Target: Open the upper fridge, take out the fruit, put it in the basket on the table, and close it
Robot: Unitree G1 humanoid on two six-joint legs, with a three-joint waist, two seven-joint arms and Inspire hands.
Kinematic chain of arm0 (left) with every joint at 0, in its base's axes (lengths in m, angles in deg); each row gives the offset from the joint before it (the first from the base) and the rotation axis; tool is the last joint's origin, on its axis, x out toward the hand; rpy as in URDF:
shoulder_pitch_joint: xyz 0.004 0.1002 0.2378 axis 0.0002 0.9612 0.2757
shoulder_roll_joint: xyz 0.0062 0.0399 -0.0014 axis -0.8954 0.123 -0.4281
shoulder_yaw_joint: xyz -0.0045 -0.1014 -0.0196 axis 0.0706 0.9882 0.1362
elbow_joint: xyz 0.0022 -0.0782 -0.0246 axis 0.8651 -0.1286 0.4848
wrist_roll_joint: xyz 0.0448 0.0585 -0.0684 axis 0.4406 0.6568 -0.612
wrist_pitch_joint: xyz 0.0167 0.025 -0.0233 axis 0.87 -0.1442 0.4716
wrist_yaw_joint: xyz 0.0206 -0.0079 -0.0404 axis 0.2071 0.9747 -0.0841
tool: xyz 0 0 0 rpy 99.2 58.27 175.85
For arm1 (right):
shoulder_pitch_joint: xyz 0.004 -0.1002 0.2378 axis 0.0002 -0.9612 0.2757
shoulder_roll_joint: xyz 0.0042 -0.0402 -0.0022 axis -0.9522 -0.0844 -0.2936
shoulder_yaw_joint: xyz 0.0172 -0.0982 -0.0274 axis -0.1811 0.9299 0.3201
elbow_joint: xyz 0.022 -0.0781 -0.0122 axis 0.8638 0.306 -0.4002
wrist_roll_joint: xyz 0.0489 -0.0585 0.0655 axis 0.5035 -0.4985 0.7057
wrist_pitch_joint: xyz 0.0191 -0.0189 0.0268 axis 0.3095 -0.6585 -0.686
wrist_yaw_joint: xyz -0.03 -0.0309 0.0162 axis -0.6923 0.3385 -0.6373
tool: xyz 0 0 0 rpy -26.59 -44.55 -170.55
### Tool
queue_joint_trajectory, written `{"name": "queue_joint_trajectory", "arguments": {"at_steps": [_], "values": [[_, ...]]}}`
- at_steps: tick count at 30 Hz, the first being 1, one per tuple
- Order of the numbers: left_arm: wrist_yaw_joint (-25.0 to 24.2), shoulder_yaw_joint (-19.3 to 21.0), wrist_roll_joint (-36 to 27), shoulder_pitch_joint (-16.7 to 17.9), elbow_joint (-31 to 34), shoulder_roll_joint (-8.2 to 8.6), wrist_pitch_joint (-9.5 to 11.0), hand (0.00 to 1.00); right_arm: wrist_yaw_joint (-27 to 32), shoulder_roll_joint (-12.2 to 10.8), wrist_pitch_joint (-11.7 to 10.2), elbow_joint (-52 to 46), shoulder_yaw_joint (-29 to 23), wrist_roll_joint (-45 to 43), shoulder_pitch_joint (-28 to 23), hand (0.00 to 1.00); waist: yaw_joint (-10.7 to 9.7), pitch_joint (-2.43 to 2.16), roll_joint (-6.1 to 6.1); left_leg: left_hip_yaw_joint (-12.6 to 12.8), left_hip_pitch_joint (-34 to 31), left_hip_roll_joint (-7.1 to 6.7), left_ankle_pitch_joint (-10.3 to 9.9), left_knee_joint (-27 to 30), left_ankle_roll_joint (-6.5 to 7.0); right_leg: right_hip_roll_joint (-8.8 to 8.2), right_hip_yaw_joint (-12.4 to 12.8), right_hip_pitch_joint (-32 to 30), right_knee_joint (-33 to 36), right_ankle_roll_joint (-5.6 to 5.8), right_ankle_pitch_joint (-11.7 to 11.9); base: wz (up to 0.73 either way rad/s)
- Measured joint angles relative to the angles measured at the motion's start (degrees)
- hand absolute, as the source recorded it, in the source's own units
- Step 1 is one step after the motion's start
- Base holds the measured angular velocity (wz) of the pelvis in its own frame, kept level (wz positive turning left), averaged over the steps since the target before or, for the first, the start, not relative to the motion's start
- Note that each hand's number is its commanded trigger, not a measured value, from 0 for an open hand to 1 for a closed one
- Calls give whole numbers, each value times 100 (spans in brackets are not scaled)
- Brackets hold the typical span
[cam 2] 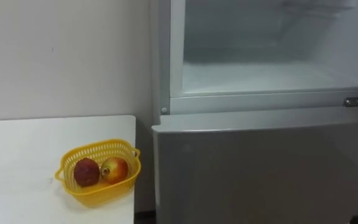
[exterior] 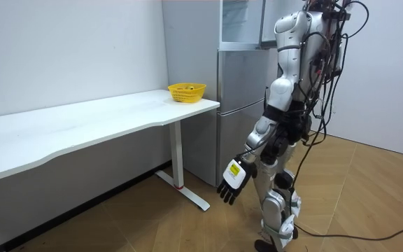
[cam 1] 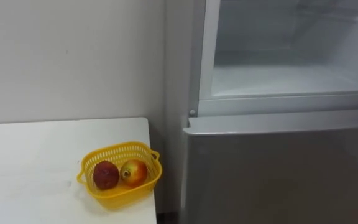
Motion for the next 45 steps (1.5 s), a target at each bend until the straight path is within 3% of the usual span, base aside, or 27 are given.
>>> {"name": "queue_joint_trajectory", "arguments": {"at_steps": [4, 7, 10, 11, 13, 15, 18, 23, 27, 39, 45], "values": [[-5, -5, 24, -34, -113, 38, 114, 0, -46, 0, 146, -93, 196, -121, 0, 0, -23, 14, -30, -16, 25, 2, 0, 1, 0, 2, -5, 29, 38, -5, -2, 0], [-3, -2, 118, -31, -144, 39, 127, 0, -220, 2, 258, -107, 302, -292, 1, 0, -26, 51, -105, -32, 5, 1, 6, 8, -10, -2, -16, 28, 80, -10, -4, 0], [-3, 114, 261, -21, -142, 2, 132, 0, -733, 304, 346, -529, 176, -365, 44, 0, 34, 34, -280, -41, -6, 31, 27, 54, -34, -13, -33, 37, 25, -44, 19, 4], [-15, 108, 257, -50, -141, -38, 131, 0, -865, 516, 343, -704, 129, -433, 66, 0, 98, 17, -341, -43, -8, 69, 35, 58, -50, 7, -37, 101, -109, -68, 84, 4], [-18, 69, 254, -64, -161, -101, 119, 0, -1172, 745, 287, -785, 113, -566, 107, 0, 188, 21, -358, -53, -3, 122, 58, 48, -88, 46, -48, 234, -379, -96, 231, 4], [-12, -137, 247, -101, -167, -165, 75, 0, -1460, 776, 216, -885, 197, -760, 220, 0, 329, 30, -409, -60, -2, 151, 64, 39, -100, 79, -32, 260, -461, -118, 308, 0], [-15, -592, 247, -132, -165, -157, -37, 0, -2157, 774, -99, -1073, 603, -798, 464, 0, 487, 26, -350, -61, -23, 163, 61, 22, -103, 76, -56, 308, -557, -106, 353, 7], [18, -918, 219, -187, -129, -230, -262, 0, -3005, 775, -134, -1167, 1277, -947, 499, 0, 612, 2, -218, -114, -42, 148, 62, -48, -102, 55, -120, 328, -551, -100, 357, 9], [47, -959, 219, -221, -130, -227, -280, 0, -3460, 774, -110, -1128, 1575, -956, 499, 0, 618, 14, -167, -183, -87, 131, 65, -37, -98, 27, -195, 335, -621, -99, 356, 9], [131, -1017, 206, -237, -94, -249, -283, 0, -3791, 770, -90, -943, 1651, -871, 557, 0, 575, -5, -288, -282, -78, 126, 65, -32, -99, 8, -328, 433, -737, -104, 353, 5], [118, -1013, 205, -221, -81, -246, -282, 0, -3649, 764, -164, -965, 1250, -819, 561, 0, 510, 4, -340, -286, 24, 121, 64, -32, -99, 3, -332, 566, -745, -101, 349, 2]]}}
